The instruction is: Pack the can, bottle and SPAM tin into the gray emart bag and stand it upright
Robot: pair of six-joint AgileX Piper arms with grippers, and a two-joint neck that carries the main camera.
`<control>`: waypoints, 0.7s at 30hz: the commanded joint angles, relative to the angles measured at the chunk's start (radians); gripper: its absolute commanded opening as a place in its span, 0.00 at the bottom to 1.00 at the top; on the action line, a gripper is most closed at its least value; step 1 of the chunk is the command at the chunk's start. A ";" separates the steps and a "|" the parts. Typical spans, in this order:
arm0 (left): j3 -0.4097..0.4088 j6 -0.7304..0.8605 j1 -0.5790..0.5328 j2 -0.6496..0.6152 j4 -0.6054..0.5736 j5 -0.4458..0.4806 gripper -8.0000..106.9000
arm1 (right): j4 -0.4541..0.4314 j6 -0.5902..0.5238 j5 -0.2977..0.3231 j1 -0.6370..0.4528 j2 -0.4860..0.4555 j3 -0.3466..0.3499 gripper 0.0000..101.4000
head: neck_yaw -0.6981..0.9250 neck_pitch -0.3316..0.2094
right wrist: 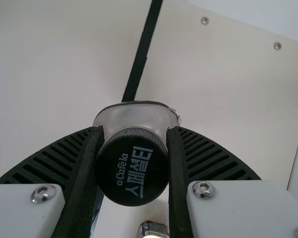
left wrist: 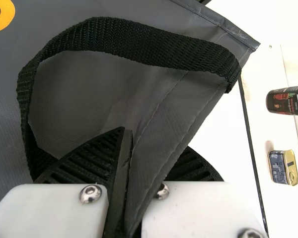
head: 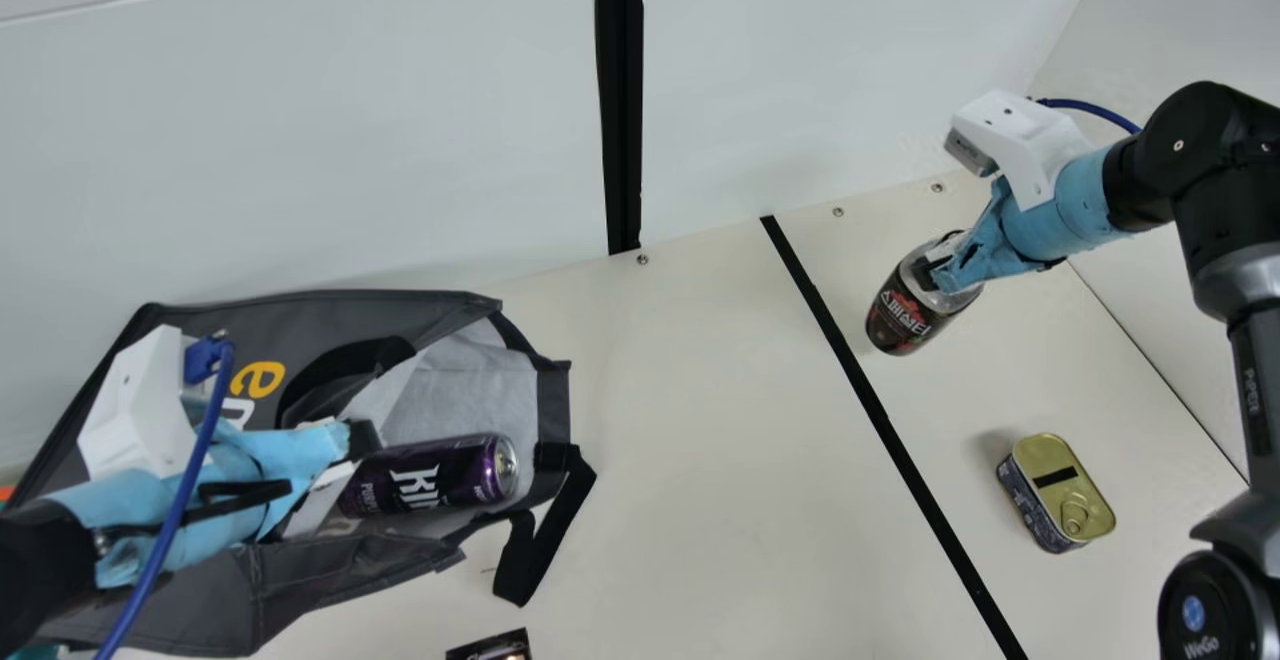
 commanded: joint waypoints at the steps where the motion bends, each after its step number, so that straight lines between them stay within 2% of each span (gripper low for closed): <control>1: 0.000 0.000 0.000 0.000 0.000 0.000 0.00 | 0.010 -0.019 -0.001 0.007 -0.010 0.006 0.00 | -0.001 -0.023; 21: 0.000 0.000 0.000 0.000 0.000 0.000 0.00 | 0.039 -0.082 -0.001 0.141 -0.162 0.138 0.00 | -0.001 -0.023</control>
